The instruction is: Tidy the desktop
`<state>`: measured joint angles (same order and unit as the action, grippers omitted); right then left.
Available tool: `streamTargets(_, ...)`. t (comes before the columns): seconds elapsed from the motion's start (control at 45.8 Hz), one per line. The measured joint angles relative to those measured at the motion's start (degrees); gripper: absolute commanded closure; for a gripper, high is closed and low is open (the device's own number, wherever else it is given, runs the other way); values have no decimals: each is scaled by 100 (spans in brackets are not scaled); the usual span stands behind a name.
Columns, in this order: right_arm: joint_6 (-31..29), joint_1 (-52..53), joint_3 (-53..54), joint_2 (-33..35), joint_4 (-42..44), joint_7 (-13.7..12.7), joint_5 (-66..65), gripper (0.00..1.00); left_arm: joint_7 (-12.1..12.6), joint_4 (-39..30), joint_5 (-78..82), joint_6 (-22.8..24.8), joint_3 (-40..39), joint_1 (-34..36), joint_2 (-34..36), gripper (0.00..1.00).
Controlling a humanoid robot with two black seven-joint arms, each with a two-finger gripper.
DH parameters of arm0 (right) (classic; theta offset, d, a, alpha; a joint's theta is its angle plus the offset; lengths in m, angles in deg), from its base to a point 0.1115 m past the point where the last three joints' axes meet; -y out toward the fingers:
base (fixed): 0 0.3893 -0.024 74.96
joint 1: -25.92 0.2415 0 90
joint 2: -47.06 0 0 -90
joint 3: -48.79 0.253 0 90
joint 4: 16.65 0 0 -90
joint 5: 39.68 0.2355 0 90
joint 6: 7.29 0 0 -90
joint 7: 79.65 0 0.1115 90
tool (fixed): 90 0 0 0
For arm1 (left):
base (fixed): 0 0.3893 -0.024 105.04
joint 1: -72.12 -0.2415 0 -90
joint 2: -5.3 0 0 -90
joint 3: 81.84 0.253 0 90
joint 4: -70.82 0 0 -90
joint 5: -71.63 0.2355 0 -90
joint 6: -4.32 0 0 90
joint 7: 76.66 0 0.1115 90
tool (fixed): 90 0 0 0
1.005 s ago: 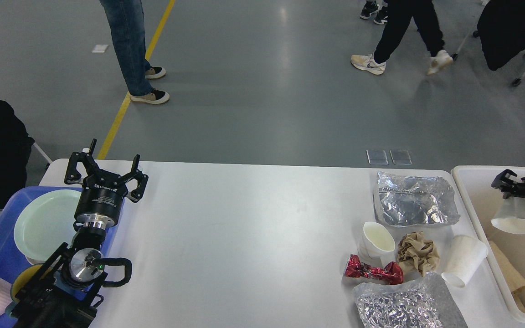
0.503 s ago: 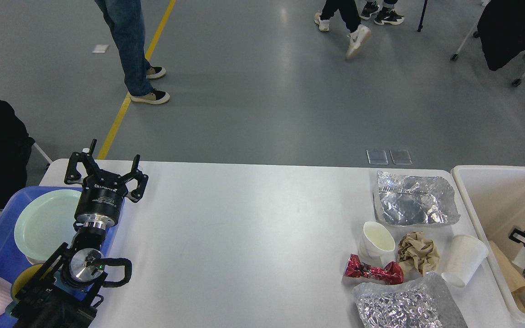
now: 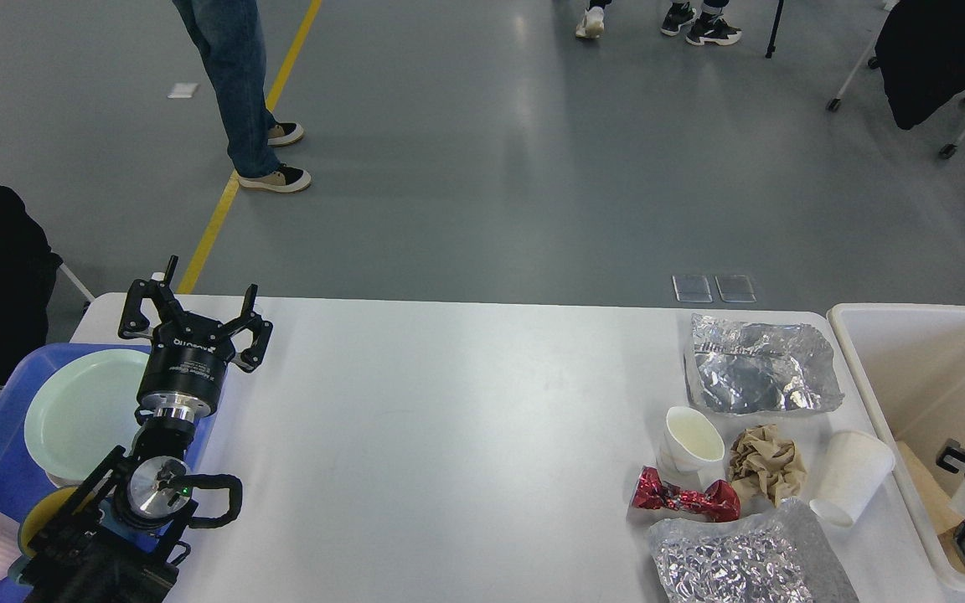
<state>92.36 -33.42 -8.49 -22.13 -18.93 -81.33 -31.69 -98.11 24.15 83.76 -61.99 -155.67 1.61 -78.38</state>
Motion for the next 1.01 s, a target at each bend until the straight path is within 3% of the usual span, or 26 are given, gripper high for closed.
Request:
streamTargets(0.022,31,-5,0,-3,0,0,0,11,0,0,0,0,0,0,0,4)
streamTargets(0.044,89,-9,0,-5,0,0,-2,0,0,0,0,-2,0,0,0,4)
streamTargets(0.284,1028,-12,1,-15,-16,-1,-7,0,0,0,-4,-6,0,0,0,4)
streamTargets(0.612,948,291,57,44,-175,0,6,0,0,0,-3,0,0,2,0,4)
streamTargets(0.765,492,950,101,205,-724,2,14,0,0,0,0,1,0,2,0,4)
streamTargets(1.005,-1280,3176,-180,1112,-2681,-22,-135,0,0,0,0,1,0,3,1,4)
